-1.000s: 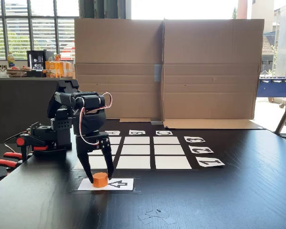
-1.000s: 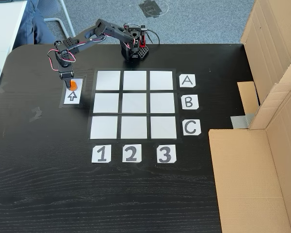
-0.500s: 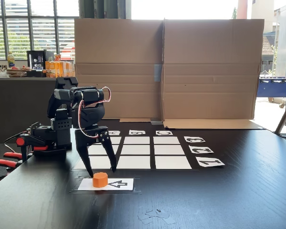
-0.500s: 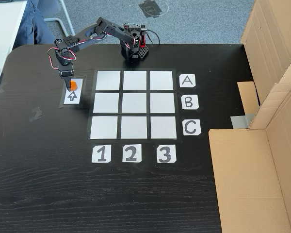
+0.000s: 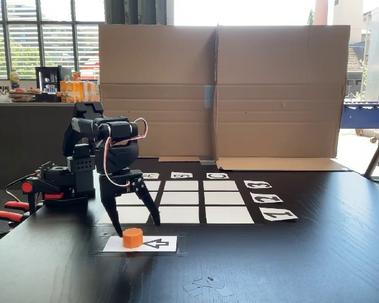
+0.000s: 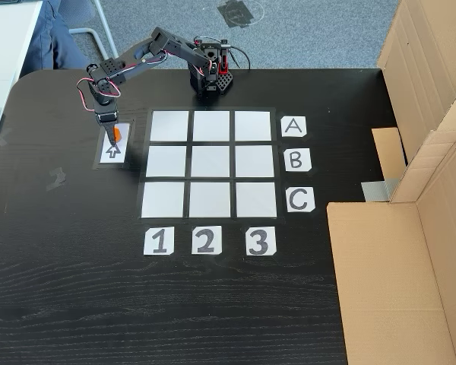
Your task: Pick up the round, orange token and place it in the grid on square A1.
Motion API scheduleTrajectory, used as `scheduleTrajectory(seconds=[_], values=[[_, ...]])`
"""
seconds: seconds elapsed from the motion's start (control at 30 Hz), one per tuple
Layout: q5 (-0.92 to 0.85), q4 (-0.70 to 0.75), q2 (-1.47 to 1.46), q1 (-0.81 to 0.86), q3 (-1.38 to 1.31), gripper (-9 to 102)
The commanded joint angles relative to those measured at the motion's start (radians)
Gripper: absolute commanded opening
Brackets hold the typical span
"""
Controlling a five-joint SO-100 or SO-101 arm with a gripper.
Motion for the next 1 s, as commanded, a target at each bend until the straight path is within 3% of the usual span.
scheduleTrajectory(seconds=[0.0, 0.57, 0.97], values=[[0.009, 0.006, 0.044, -0.015, 0.014, 31], [0.011, 0.005, -0.002, -0.025, 0.029, 22], [0.011, 0.005, -0.012, -0.026, 0.029, 5]])
